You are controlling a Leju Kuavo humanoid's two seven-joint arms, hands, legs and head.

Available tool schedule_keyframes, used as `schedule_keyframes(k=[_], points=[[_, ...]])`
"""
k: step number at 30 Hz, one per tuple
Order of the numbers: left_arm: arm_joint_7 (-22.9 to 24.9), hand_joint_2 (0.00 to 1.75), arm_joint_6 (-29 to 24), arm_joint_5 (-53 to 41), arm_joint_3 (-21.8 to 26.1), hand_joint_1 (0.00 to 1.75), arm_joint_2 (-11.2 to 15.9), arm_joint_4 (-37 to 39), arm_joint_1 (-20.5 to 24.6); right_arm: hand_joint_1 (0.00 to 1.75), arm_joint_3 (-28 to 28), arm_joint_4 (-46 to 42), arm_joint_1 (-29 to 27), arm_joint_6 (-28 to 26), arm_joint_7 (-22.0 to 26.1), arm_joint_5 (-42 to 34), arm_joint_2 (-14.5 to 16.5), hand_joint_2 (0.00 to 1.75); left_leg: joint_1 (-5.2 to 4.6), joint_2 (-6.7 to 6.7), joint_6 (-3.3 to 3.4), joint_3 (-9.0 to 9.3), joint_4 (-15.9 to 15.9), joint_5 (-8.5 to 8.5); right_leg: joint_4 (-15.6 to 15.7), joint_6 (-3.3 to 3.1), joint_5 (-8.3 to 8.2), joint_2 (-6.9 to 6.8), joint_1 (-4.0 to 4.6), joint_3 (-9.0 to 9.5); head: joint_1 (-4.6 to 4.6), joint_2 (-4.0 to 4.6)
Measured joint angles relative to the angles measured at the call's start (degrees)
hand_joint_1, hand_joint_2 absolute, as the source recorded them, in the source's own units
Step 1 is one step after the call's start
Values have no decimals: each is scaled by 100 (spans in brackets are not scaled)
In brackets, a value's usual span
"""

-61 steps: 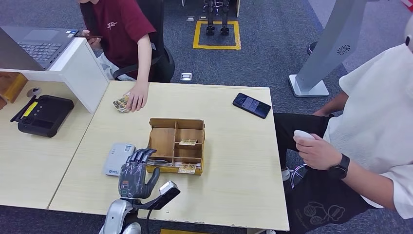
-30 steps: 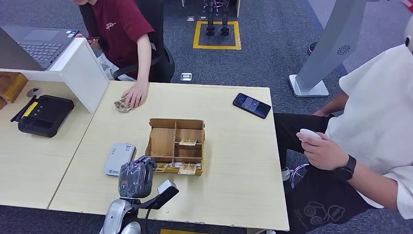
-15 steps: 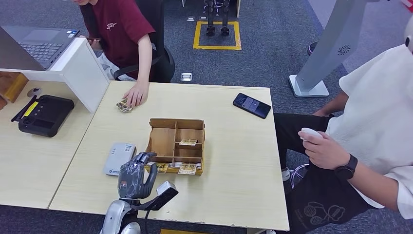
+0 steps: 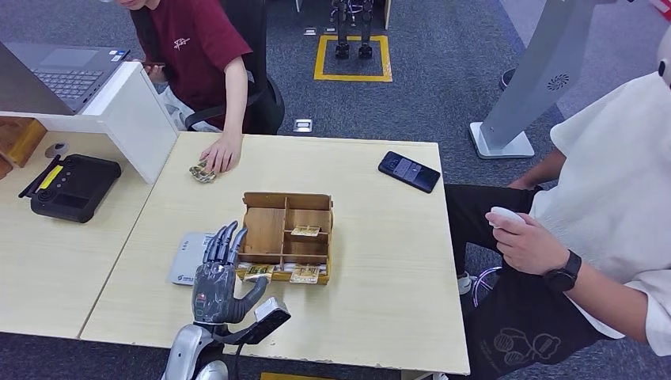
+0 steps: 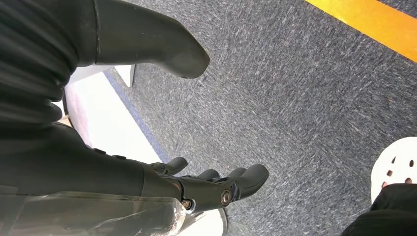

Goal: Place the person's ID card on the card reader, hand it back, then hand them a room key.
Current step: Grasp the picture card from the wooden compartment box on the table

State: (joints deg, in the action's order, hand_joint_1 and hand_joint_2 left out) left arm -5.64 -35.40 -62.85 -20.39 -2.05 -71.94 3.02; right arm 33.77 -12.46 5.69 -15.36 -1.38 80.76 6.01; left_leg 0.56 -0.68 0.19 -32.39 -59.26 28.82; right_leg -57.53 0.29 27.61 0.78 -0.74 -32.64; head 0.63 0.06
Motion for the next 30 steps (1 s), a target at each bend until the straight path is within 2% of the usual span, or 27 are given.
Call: schedule_keyframes(k=[22,30], points=[[-29,175,-11,-7,0,0,-7,-51,-50,0,-8,0,0,1,-17,9,0,175,0,0,0,4,0,0,0,0,0,0,0,3,1,1],[-111,175,-174,58,0,0,-7,-214,-93,0,-17,0,-1,2,-17,4,1,175,0,0,0,4,0,0,0,0,0,0,0,3,1,0]])
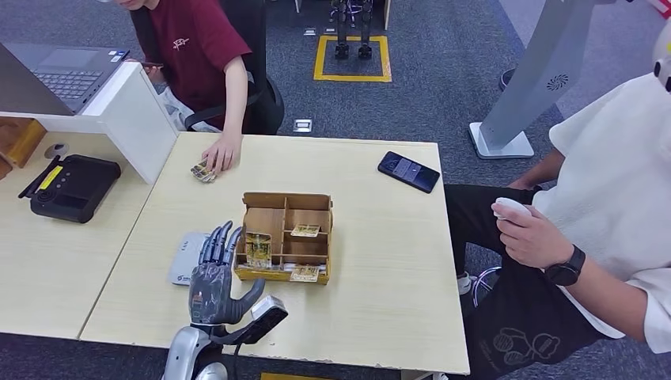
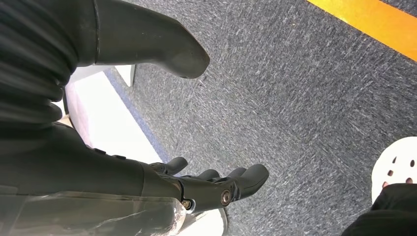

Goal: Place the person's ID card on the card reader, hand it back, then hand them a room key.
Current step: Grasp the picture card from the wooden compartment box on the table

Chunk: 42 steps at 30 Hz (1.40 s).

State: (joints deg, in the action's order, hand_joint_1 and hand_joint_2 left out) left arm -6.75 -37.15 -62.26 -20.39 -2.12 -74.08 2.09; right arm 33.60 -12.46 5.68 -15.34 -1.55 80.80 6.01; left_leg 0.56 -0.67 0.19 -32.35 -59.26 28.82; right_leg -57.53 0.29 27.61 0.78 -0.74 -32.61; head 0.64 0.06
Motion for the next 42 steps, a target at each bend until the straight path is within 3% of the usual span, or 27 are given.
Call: schedule_keyframes(k=[26,37,42], points=[[32,175,-7,-193,0,0,6,-113,-7,0,-3,0,2,1,2,-5,0,175,0,0,0,-1,0,0,0,0,1,0,0,-1,-1,0],[583,175,19,-1403,-51,0,184,-71,97,0,-20,0,17,81,-5,14,-1,175,0,0,0,0,0,0,0,0,0,0,0,-1,0,0],[471,175,135,-1040,-83,0,295,-75,195,0,-22,0,25,74,-4,-29,-1,175,0,1,0,0,0,0,0,0,0,1,0,-1,0,0]])
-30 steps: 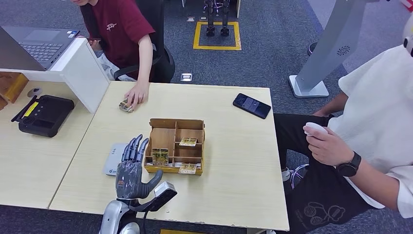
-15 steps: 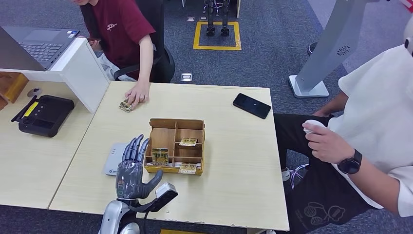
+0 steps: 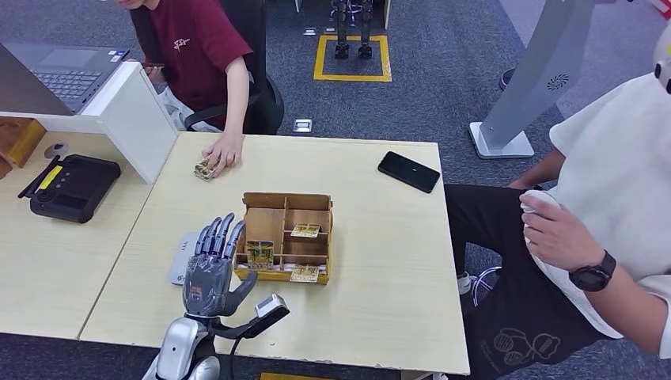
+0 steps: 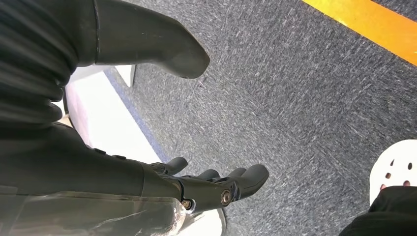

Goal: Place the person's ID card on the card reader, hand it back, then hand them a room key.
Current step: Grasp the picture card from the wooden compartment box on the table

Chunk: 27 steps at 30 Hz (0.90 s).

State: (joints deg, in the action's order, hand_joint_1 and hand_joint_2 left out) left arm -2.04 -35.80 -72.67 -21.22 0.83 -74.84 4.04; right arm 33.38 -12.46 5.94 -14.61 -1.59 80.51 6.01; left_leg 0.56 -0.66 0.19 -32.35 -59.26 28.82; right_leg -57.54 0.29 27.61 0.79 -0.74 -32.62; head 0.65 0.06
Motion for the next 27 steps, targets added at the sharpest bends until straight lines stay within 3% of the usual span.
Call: schedule_keyframes(k=[9,20,27], points=[[-618,175,73,805,-254,0,188,-467,-377,0,2,5,-106,-35,20,-77,-2,175,0,0,0,-4,0,4,1,1,3,0,0,-3,0,-1],[-735,175,48,627,-384,0,418,-703,-614,0,4,7,-136,-34,29,-95,-2,175,0,1,-1,0,0,2,0,0,1,2,0,-2,0,0],[-547,175,-292,138,-907,0,531,-753,-890,0,16,7,-133,-78,68,-141,-2,175,-1,0,0,-5,0,4,1,2,4,1,-1,-4,-1,0]])
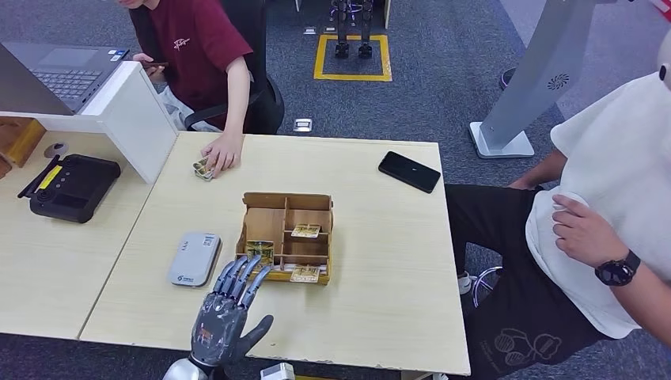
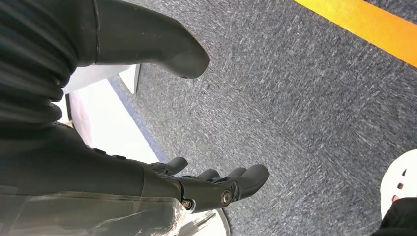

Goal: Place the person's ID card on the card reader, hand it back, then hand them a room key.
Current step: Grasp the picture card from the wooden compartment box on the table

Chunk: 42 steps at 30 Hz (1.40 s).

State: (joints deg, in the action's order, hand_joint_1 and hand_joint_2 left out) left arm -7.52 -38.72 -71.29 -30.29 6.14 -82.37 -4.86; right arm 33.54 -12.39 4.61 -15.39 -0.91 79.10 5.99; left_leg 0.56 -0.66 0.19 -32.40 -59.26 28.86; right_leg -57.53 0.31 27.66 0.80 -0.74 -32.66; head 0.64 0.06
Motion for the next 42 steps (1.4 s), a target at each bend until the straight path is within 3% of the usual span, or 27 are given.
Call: schedule_keyframes(k=[9,17,26,42], points=[[184,175,-47,-243,-630,0,-11,35,-4,0,3,-4,73,-22,-2,-3,0,175,0,0,0,3,0,-1,0,-1,-2,-1,0,1,-1,1],[645,175,-47,-717,-679,0,-179,188,93,0,1,-4,102,-16,-27,61,0,175,1,0,-1,3,0,-1,0,-1,-2,-1,1,1,0,1],[945,175,-49,-1102,-443,0,-573,550,315,0,-9,-4,128,-4,-66,115,2,175,-1,0,0,2,-1,-1,0,-1,-3,-2,-1,2,1,-1],[999,175,-49,-1091,51,0,-920,1314,610,0,-89,-7,158,20,-98,143,2,175,0,0,0,3,-1,-2,0,-1,-3,-1,0,2,1,1]])
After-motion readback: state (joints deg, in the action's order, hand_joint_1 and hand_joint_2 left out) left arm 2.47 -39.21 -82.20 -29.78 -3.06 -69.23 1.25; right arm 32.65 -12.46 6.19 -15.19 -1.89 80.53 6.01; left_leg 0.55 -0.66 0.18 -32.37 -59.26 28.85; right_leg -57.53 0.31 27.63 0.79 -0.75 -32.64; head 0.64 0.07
